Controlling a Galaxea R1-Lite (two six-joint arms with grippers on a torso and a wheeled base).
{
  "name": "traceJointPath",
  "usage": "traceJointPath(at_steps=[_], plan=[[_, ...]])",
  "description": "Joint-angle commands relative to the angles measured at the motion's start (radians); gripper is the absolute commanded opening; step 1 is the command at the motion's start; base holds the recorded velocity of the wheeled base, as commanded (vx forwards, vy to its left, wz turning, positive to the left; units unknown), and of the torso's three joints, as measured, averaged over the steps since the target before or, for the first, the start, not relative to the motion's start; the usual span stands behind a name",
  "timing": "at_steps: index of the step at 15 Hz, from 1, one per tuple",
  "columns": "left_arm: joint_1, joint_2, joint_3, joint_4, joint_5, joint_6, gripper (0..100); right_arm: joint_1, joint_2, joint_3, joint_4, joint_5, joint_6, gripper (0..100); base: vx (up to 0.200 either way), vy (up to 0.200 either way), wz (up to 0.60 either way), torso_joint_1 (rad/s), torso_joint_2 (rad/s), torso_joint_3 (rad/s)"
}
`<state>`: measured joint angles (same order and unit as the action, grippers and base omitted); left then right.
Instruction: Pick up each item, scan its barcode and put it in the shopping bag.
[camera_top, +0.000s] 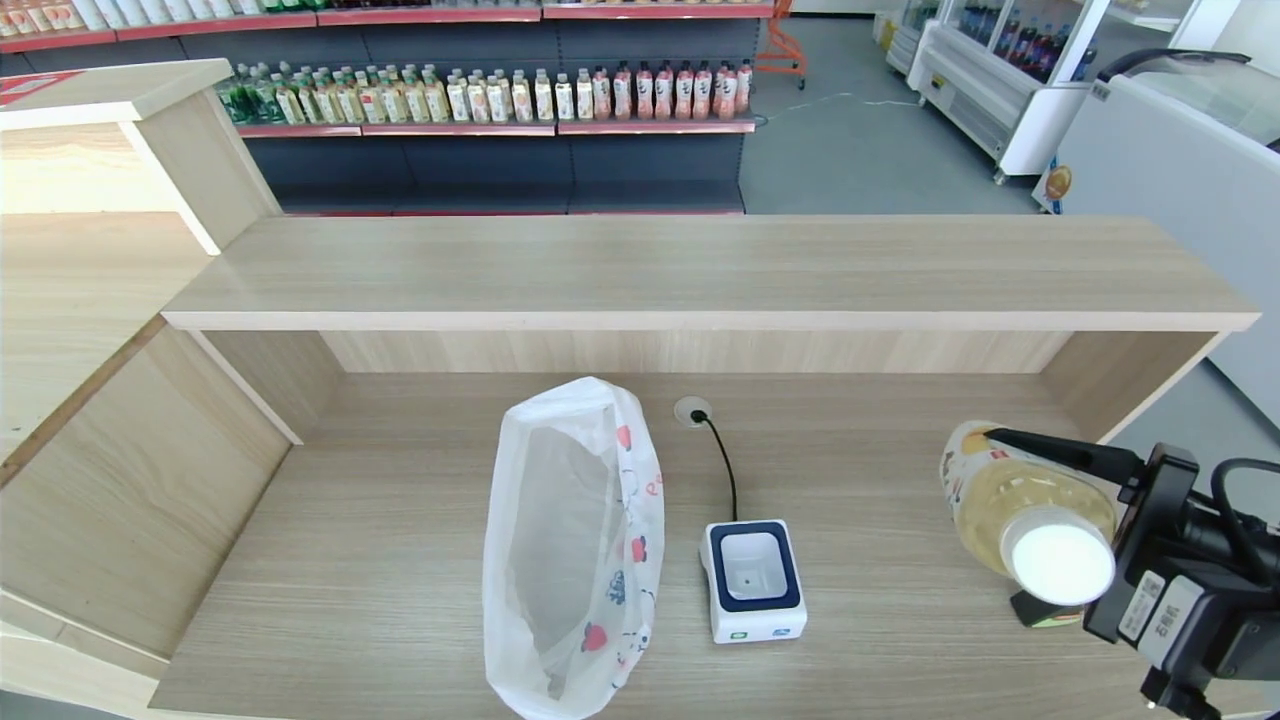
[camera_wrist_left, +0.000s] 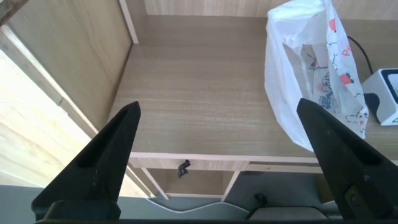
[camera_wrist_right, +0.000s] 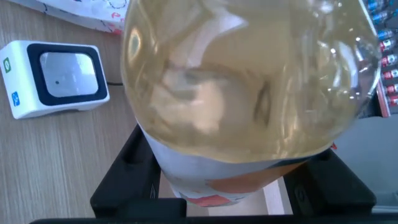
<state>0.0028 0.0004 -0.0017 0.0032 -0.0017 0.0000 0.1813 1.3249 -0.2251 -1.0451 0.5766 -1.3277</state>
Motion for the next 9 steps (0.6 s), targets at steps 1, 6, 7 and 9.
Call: traceJointPath(at_steps=[1, 6, 7, 9], plan=[[0.000, 0.000, 0.000, 0.000, 0.000, -0.002, 100, -0.005, 0.022, 0.007, -0.003, 0.000, 0.008, 0, 0.000, 0.000, 0.00, 0.000, 0.00, 0.000], [0.000, 0.000, 0.000, 0.000, 0.000, 0.000, 100, -0.014, 0.097, 0.047, -0.009, 0.012, 0.062, 0, 0.000, 0.000, 0.00, 0.000, 0.00, 0.000], [0.000, 0.000, 0.000, 0.000, 0.000, 0.000, 100, -0.014, 0.120, 0.053, -0.009, 0.012, 0.062, 0, 0.000, 0.000, 0.00, 0.000, 0.00, 0.000], [0.000, 0.000, 0.000, 0.000, 0.000, -0.002, 100, -0.006, 0.180, 0.049, -0.012, 0.022, 0.062, 0, 0.000, 0.000, 0.00, 0.000, 0.00, 0.000]])
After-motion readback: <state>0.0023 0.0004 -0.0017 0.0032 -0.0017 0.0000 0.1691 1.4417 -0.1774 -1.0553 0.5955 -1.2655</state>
